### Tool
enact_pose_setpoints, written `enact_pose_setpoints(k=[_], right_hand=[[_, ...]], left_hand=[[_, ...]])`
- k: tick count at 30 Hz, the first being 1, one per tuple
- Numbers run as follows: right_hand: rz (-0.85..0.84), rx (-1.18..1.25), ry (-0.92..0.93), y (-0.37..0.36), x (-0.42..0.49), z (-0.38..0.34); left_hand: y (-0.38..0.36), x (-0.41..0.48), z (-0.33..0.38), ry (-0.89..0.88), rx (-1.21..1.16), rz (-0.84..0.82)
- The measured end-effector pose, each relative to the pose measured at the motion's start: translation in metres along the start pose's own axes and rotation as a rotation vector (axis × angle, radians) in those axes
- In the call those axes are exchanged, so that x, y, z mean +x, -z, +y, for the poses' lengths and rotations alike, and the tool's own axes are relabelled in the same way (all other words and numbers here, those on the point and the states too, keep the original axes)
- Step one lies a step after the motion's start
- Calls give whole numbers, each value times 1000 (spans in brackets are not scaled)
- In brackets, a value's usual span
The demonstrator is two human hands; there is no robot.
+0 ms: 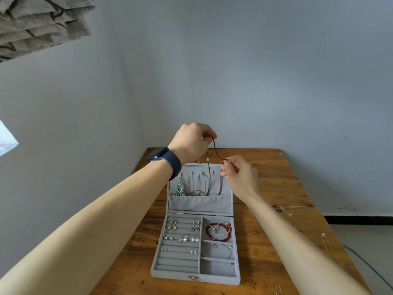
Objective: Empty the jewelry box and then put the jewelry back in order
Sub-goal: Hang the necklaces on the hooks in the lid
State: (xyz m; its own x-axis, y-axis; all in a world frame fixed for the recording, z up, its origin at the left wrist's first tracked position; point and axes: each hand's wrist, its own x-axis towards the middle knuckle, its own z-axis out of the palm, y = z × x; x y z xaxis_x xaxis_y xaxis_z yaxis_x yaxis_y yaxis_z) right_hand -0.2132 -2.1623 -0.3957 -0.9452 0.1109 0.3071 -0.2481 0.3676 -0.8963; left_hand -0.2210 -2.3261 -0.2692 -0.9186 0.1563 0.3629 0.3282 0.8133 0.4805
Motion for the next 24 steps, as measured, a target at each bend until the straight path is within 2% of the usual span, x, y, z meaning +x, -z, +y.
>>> enact_pose_setpoints(k=[2,6,9,12,16,21,24], right_hand=[[-48,-51,4,-1,0,-4],[-325,-509,65,-2,-7,-5],[-393,-695,104,-1,-14,-1],[-338,-741,152,-3,-19,2],[-133,-733,202,-6,-18,2],[-67,-649,163,-8,-16,2],[-77,-743,197,-11,-19,8]], left_hand=[[2,-3,0,12,16,-7],[-5,-16,-7,41,73,-144],[-16,-25,-13,61,81,-203],[-27,-31,-15,76,74,-217],[-38,-33,-15,98,65,-186],[-49,-36,-25,118,160,-114],[-52,-36,-31,138,178,-74]])
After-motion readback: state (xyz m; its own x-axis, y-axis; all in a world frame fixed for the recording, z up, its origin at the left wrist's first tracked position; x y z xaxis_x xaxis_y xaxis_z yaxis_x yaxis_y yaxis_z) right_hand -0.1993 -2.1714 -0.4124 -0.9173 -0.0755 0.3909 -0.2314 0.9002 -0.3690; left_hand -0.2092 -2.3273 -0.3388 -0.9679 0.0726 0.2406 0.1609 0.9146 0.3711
